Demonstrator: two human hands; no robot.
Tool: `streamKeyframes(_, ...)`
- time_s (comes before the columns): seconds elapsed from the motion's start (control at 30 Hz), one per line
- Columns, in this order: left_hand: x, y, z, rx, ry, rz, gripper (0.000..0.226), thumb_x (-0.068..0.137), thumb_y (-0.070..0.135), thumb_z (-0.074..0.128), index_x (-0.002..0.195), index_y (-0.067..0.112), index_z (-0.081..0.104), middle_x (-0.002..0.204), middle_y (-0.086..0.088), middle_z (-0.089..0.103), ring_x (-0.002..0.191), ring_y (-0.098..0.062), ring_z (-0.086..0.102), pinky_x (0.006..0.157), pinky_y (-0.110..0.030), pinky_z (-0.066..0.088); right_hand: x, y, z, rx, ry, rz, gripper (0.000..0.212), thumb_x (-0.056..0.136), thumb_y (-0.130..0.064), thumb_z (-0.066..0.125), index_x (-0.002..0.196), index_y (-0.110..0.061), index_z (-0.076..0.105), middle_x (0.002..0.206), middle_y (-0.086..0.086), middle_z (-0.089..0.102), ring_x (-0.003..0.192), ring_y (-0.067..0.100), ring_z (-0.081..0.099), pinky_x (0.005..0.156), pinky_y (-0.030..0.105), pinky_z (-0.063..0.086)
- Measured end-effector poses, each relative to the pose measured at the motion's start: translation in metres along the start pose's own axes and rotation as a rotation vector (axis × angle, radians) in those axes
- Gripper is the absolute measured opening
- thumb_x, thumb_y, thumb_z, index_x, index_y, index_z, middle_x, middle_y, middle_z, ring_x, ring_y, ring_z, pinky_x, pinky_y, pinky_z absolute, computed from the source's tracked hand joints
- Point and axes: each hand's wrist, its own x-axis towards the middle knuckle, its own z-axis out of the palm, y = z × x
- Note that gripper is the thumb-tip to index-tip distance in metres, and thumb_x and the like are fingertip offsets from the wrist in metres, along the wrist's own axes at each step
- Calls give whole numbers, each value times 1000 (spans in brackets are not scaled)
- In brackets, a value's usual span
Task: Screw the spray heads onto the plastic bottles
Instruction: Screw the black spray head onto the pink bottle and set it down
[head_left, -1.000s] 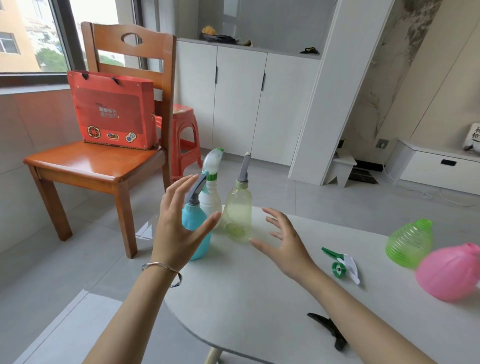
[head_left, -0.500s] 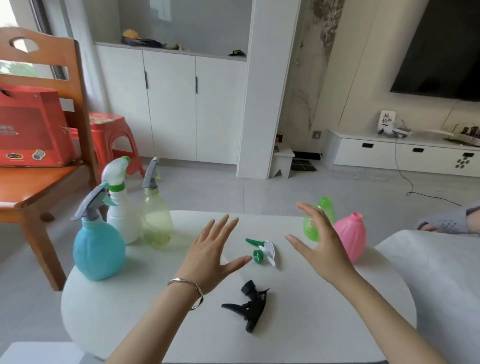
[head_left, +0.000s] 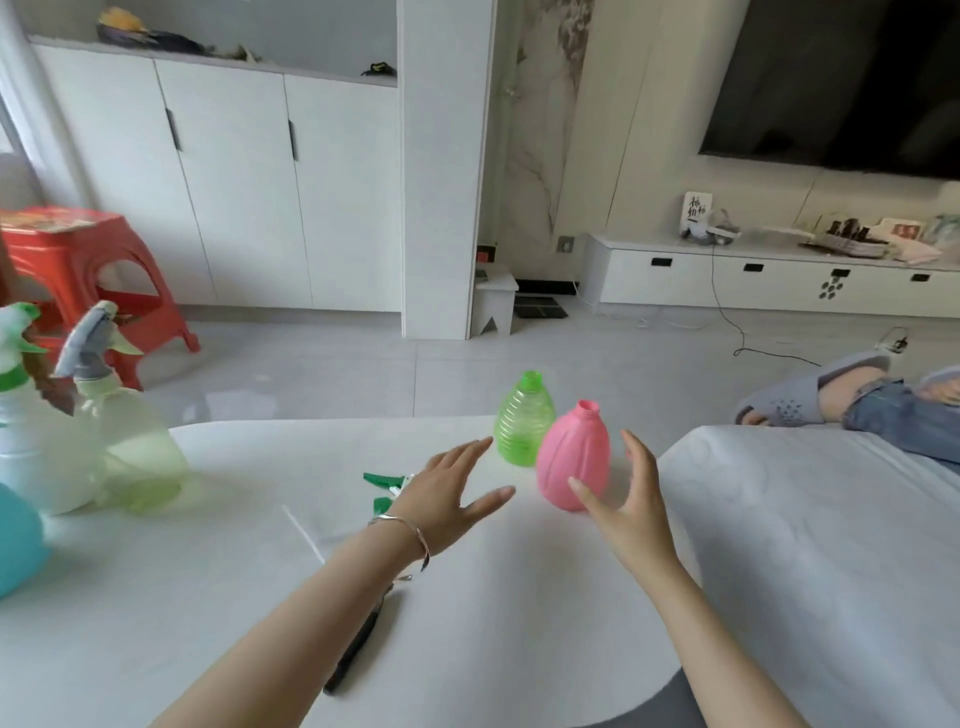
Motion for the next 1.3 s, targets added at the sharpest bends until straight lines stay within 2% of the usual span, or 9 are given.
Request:
streamKeyframes(0.23, 49, 17, 44, -227, -108, -62, 62, 93, 50, 40, 147, 21, 27, 152, -6, 35, 139, -23, 34, 115, -37, 26, 20, 16, 10, 200, -122, 112, 84, 75, -37, 75, 143, -26, 28, 148, 1, 37, 134, 21, 40, 106, 47, 40)
streamKeyframes(0.4, 60, 28, 63, -340, -123, -64, 60, 95, 47, 40, 146, 19, 29, 149, -8, 38, 133, -26, 42, 112, -43, 32, 26, 21, 12, 197, -97, 188, 86, 77, -39, 73, 146, -21, 25, 144, 4, 38, 128, 21, 46, 103, 43, 45)
streamKeyframes(0.53, 58, 32, 69, -472, -93, -110, 57, 95, 45, 40, 145, 19, 31, 146, -9, 38, 128, -27, 46, 111, -43, 34, 24, 24, 10, 187, -76, 158, 65, 77, -32, 75, 134, -23, 44, 129, 4, 38, 110, 17, 55, 93, 33, 48)
streamKeyframes(0.7, 49, 26, 60, -404, -71, -15, 55, 95, 35, 49, 145, 27, 29, 146, -7, 35, 132, -24, 39, 113, -38, 32, 13, 15, 7, 461, -165, 248, 60, 79, -32, 73, 129, -33, 39, 132, -4, 53, 107, 6, 60, 79, 25, 54)
streamKeyframes(0.8, 42, 25, 37, -314, -48, 99, 69, 86, 30, 65, 143, 37, 26, 145, -8, 36, 131, -23, 38, 106, -31, 34, 6, -5, 11, 616, -170, 289, 65, 76, -37, 72, 131, -25, 41, 128, 5, 57, 106, 16, 65, 83, 35, 58)
streamKeyframes(0.93, 22, 22, 0, -307, 57, 145, 88, 67, 35, 81, 134, 53, 26, 129, -4, 39, 114, -18, 46, 95, -26, 41, -8, -45, 19, 681, -236, 280, 73, 66, -54, 68, 127, -22, 44, 118, 6, 62, 105, 14, 65, 71, 25, 58)
streamKeyframes(1.03, 1, 9, -24, -319, 128, 138, 94, 60, 38, 85, 137, 41, 32, 128, 0, 50, 111, -15, 53, 93, -30, 49, -23, -70, 33, 663, -354, 248, 72, 66, -55, 68, 125, -20, 47, 112, 6, 63, 102, 14, 67, 75, 25, 57)
streamKeyframes(1.13, -25, -14, -43, -336, 154, 78, 91, 56, 43, 86, 133, 37, 37, 119, 5, 58, 93, -7, 63, 72, -24, 57, -39, -85, 51, 618, -470, 229, 66, 68, -50, 67, 124, -19, 49, 105, 2, 62, 100, 12, 67, 84, 30, 57)
streamKeyframes(1.3, -75, -58, -74, -358, 237, 12, 88, 50, 50, 83, 126, 40, 40, 115, 12, 57, 97, -2, 61, 66, -16, 54, -60, -94, 81, 492, -595, 120, 64, 74, -29, 77, 127, -31, 42, 128, -12, 54, 121, 0, 50, 100, 24, 43)
